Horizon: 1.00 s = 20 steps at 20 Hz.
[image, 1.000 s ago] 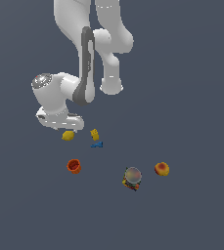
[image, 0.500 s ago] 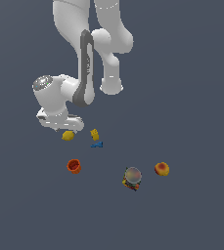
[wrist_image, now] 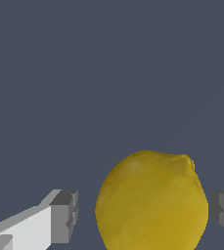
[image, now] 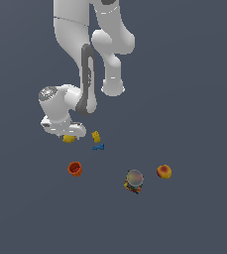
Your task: Pick up a designated object from a clutter of objects.
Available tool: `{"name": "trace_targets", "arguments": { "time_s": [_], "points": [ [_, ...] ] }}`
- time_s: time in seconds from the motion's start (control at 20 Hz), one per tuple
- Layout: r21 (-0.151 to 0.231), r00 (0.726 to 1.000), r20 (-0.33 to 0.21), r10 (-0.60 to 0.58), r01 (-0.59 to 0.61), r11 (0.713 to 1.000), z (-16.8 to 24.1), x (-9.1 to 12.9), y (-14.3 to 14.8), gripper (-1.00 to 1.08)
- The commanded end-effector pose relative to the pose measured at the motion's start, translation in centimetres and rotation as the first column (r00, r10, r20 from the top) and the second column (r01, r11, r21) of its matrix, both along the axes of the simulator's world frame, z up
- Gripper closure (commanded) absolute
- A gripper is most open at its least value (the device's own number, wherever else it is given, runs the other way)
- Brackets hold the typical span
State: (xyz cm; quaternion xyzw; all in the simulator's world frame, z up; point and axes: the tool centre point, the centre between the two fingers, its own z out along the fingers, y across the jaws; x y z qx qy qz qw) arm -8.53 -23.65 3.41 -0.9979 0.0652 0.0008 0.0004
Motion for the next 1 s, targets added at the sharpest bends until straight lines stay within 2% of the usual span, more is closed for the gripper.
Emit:
{"name": "trace_targets", "arguments": {
  "time_s": [0.0, 0.1, 0.15, 0.7, 0.95],
  "points": [
    [-0.001, 1.000, 0.001, 0.000, 0.000, 1.000, -0.49, 0.04, -0.02, -0.92],
    [-0.001, 1.000, 0.001, 0.000, 0.000, 1.000, -0.60, 0.05, -0.02, -0.92],
    [-0.001, 1.000, 0.001, 0.000, 0.000, 1.000, -0.60, 0.05, -0.02, 1.08],
    [-0.001, 1.000, 0.002, -0.001, 0.001, 1.000, -0.50, 0.05, -0.06, 1.08],
    [-0.001, 1.000, 0.002, -0.001, 0.001, 1.000, 0.20, 0.46, 0.81, 1.08]
  ]
}}
